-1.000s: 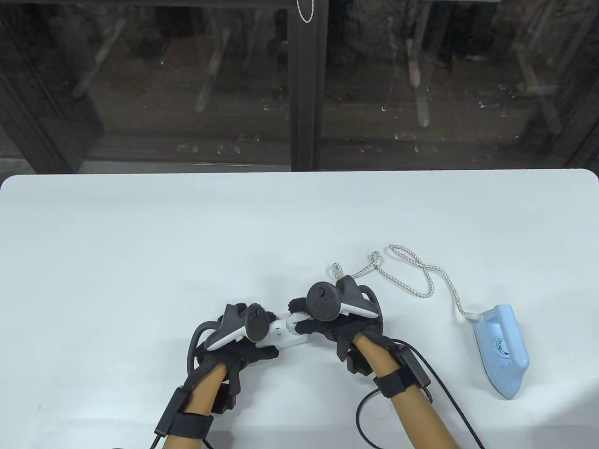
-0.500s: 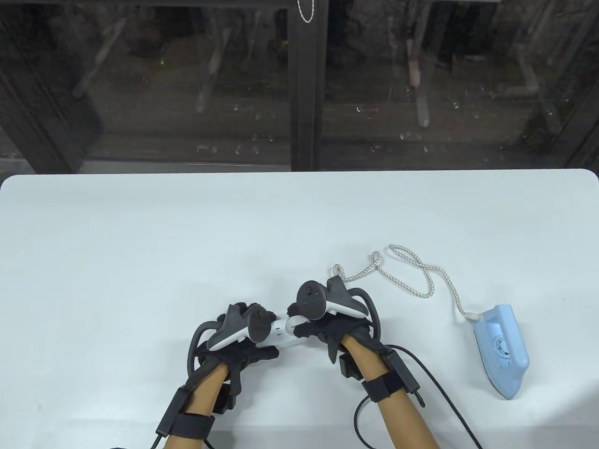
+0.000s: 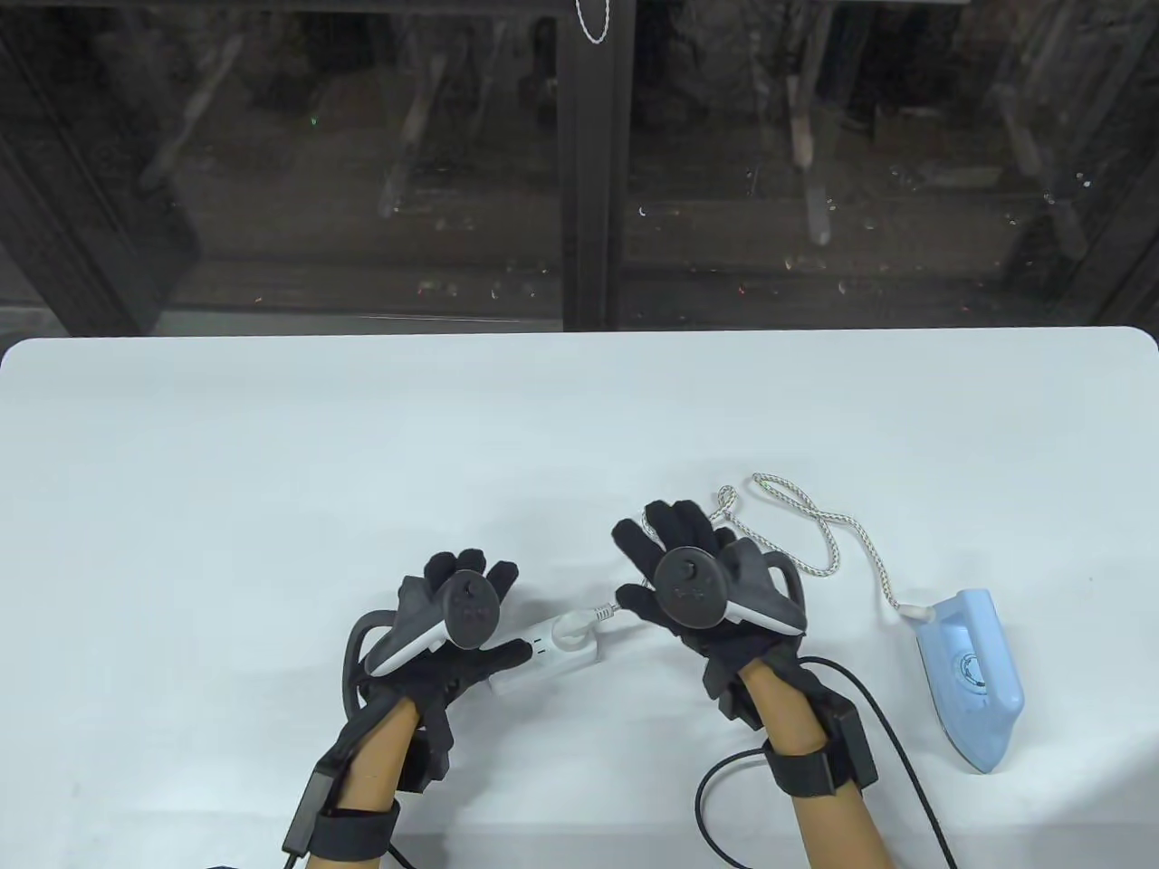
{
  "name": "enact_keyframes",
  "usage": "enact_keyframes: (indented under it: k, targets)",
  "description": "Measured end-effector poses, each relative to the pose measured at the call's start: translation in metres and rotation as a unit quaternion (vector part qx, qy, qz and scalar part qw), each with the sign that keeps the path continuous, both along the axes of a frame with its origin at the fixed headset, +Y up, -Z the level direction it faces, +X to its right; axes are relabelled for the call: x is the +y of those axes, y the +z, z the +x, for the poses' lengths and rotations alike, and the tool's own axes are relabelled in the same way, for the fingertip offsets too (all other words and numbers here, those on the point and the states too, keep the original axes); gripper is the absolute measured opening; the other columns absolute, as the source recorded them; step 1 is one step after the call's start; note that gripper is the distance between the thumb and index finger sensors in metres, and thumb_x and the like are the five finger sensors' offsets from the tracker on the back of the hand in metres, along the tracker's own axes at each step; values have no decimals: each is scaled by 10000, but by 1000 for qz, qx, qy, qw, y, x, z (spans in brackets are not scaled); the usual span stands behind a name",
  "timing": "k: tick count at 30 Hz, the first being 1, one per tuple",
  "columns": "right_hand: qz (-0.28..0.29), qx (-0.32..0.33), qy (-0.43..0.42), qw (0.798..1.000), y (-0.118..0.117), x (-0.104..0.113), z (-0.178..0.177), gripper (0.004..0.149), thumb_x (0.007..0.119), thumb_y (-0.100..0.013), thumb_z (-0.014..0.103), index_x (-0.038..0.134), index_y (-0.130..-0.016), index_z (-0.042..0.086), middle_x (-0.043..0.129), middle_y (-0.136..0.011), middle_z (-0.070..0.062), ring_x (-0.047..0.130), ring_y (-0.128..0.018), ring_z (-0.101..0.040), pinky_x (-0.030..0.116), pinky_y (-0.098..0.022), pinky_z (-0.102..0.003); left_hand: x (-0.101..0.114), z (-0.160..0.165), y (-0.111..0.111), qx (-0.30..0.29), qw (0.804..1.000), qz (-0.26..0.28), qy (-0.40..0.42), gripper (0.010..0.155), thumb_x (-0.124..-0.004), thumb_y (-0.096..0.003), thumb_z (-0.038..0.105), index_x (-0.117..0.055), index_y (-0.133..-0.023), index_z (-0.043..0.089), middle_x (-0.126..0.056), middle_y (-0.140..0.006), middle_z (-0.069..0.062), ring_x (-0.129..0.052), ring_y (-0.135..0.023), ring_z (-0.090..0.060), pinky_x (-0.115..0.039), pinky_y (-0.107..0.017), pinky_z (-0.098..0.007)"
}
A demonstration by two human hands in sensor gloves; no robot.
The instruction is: Plug the electric iron into the power strip
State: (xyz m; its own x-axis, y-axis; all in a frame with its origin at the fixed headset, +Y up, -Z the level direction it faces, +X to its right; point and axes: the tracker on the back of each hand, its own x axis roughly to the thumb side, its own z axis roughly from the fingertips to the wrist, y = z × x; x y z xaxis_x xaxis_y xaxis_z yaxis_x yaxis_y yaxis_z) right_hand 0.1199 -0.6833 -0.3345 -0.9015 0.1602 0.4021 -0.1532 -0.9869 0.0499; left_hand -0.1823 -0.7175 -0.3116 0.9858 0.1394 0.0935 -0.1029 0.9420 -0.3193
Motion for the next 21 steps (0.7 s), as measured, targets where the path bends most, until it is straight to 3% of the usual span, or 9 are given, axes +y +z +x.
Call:
enact_keyframes:
  k: [3, 6, 11, 16, 21]
  targets:
    - [44, -49, 21, 998, -1, -4, 28, 708, 518, -547, 531, 198, -1135, 301, 88, -1217, -230, 103, -1064, -515, 302, -697, -764, 8, -18, 2, 45, 996, 65, -34, 817, -465, -411, 677, -35, -1064, 443, 40, -1189, 35, 41, -1108, -300, -145, -839, -597]
    - [42, -73, 45, 995, -4, -14, 44, 715, 505, -548, 534, 156, -1128, 302, 16, -1198, -233, 26, -1039, -513, 251, -689, -765, 7, -33, 1, 70, 991, 90, -68, 813, -452, -409, 676, -5, -1050, 451, 76, -1175, 45, 67, -1103, -291, -122, -839, -592]
    - [0, -111, 98, 989, -9, -35, 58, 725, 480, -554, 543, 86, -1113, 301, -93, -1158, -239, -70, -999, -511, 180, -670, -772, -11, -49, -5, 111, 986, 51, -109, 811, -415, -407, 681, 70, -1015, 451, 171, -1129, 37, 156, -1057, -293, -51, -817, -586]
    - [-36, -130, 133, 982, -11, -52, 65, 727, 466, -553, 551, 65, -1104, 298, -127, -1142, -242, -100, -983, -510, 160, -663, -775, -29, -53, -10, 117, 983, -1, -144, 813, -381, -404, 689, 112, -998, 436, 218, -1098, 12, 198, -1024, -315, -13, -787, -596]
    - [-52, -131, 137, 980, -13, -58, 67, 744, 467, -552, 550, 32, -1100, 297, -134, -1138, -243, -104, -979, -512, 157, -662, -775, -33, -52, -11, 113, 983, -11, -143, 808, -379, -406, 687, 105, -1002, 434, 213, -1100, -14, 191, -1025, -318, -20, -787, -596]
